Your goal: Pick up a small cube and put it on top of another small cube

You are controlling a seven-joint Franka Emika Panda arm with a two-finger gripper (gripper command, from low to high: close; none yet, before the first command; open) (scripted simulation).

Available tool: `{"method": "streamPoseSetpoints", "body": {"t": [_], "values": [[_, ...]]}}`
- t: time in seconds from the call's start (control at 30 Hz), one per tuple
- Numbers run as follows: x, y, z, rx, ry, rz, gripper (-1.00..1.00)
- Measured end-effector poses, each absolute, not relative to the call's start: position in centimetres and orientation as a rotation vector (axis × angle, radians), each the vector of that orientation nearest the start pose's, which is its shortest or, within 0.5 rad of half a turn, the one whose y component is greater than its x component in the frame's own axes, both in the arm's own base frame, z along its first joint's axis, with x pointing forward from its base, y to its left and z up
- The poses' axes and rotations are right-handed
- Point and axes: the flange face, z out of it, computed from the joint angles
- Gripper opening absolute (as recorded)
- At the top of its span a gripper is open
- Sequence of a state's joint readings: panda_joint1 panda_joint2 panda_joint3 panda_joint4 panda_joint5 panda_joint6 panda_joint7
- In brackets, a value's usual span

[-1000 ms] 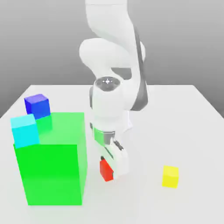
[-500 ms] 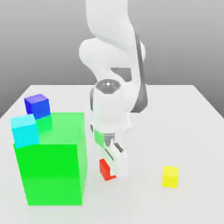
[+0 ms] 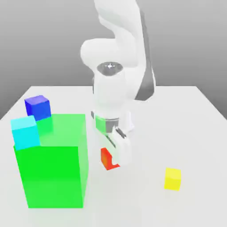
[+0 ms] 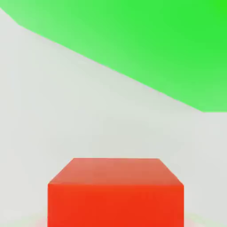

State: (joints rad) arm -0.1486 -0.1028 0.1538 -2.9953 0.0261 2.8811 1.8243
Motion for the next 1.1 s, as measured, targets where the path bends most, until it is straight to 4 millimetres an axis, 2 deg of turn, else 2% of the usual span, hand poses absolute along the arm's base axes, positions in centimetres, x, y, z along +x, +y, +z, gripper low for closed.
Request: {"method": "streamPoseSetpoints", "body": {"t": [0.17, 0.37, 0.43, 0.5, 0.63, 0.73, 0.9, 1.1], "values": [[31.6, 2.8, 21.0, -2.486, 2.141, -0.021, -1.0], [32.2, 5.6, 23.4, -3.132, 1.52, -0.12, -1.0], [32.6, 5.9, 24.6, -3.297, 1.319, -0.163, -1.0], [33.6, 4.8, 26.6, -3.378, 1.245, -0.177, -1.0], [35.3, 0.5, 31.8, -3.448, 1.264, -0.142, -1.0], [35.6, -3.1, 36.0, -3.464, 1.327, -0.084, -1.0], [34.8, -8.6, 39.4, -3.187, 1.666, 0.014, -1.0], [32.6, -14.9, 42.9, -2.759, 2.007, 0.059, -1.0]]}}
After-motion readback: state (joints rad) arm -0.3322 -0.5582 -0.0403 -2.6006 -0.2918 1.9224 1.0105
